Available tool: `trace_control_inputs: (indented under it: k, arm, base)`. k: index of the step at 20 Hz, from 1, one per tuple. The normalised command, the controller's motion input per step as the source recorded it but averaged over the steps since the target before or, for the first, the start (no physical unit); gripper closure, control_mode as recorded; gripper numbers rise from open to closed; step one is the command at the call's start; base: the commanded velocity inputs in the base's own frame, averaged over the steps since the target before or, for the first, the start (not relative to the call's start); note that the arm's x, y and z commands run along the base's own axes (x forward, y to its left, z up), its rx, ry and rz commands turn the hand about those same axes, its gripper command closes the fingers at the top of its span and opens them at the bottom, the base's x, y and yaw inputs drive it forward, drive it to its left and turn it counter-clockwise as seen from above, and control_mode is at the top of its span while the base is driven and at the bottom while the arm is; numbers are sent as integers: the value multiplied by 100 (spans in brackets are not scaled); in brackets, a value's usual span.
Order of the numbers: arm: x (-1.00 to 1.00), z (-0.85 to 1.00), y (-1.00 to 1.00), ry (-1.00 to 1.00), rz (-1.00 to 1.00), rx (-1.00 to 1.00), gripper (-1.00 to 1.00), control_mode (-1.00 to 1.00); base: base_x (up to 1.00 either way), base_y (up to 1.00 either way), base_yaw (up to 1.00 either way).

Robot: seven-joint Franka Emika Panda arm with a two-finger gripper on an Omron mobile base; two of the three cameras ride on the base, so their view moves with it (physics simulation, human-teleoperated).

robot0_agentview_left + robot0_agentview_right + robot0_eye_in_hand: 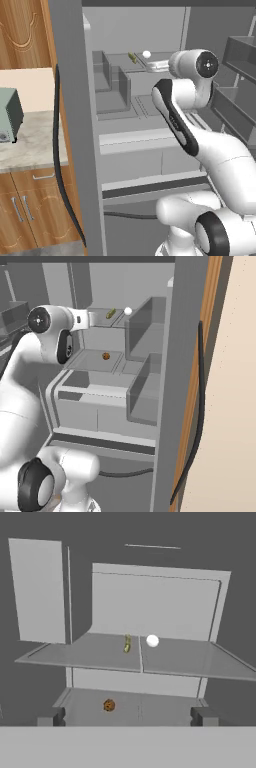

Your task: Pick the egg and butter from the fridge and place them by the bowl for mixing.

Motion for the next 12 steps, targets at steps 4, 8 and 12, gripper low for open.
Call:
trace_control_inputs:
  k: [4, 8, 12]
  arm:
    - [86, 0, 0, 2, 0, 0, -100, -100]
    - [84, 0, 0, 0, 0, 0, -100, -100]
    - [77, 0, 0, 0, 0, 0, -100, -100]
  base:
    - [0, 0, 0]
    - [0, 0, 0]
    - [0, 0, 0]
